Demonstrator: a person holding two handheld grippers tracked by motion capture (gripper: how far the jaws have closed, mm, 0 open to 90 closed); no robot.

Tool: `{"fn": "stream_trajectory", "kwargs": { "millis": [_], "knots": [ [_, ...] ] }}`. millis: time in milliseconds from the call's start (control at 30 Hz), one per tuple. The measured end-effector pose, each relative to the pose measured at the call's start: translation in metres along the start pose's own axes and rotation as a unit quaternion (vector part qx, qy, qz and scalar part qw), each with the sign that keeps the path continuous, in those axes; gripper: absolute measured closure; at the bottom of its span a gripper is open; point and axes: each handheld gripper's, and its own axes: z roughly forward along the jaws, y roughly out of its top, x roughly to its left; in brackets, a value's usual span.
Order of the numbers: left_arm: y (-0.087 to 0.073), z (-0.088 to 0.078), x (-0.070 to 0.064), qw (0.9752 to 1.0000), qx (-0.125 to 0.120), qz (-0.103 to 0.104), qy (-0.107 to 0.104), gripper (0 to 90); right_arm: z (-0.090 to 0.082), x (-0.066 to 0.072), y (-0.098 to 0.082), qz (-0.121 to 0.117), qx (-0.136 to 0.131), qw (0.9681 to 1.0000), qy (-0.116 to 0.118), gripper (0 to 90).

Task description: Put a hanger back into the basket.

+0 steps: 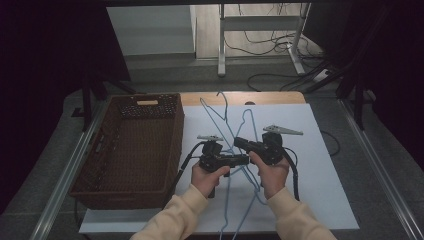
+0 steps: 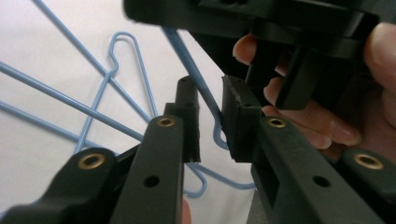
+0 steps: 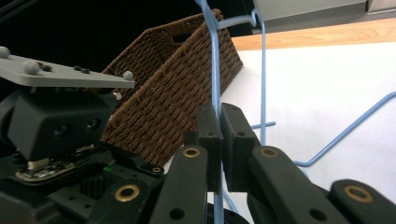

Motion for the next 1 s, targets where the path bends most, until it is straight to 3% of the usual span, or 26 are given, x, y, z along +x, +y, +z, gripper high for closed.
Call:
{"fn": "stream_trajectory", "kwargs": {
  "millis": [333,467,500,533,733,933,1000],
  "knots": [
    [0.0,-0.013,0.003,0.9995,0.028,-0.007,0.014,85.5,-0.003,0.0,0.003,-0.011,0.006,0.9998,0.013,83.4],
    [0.0,-0.02,0.003,0.9992,0.033,-0.011,0.018,85.7,-0.006,0.001,0.008,-0.021,-0.005,0.9992,0.033,69.9],
    [0.0,-0.02,0.003,0.9992,0.033,-0.011,0.018,85.7,-0.006,0.001,0.008,-0.021,-0.005,0.9992,0.033,69.9],
    [0.0,-0.022,0.003,0.9992,0.034,-0.012,0.018,85.8,-0.011,0.002,0.012,-0.028,-0.017,0.9986,0.042,61.3],
    [0.002,-0.036,0.0,0.9986,0.048,-0.005,0.023,86.0,-0.03,0.0,0.016,-0.063,-0.026,0.9964,0.05,44.1],
    [0.003,-0.046,-0.003,0.9974,0.07,0.002,0.016,85.7,-0.044,-0.011,0.011,-0.087,-0.02,0.9951,0.042,36.9],
    [0.003,-0.048,-0.008,0.9968,0.079,0.006,0.007,85.6,-0.052,-0.021,0.005,-0.09,-0.015,0.9951,0.038,35.4]
  ]
}}
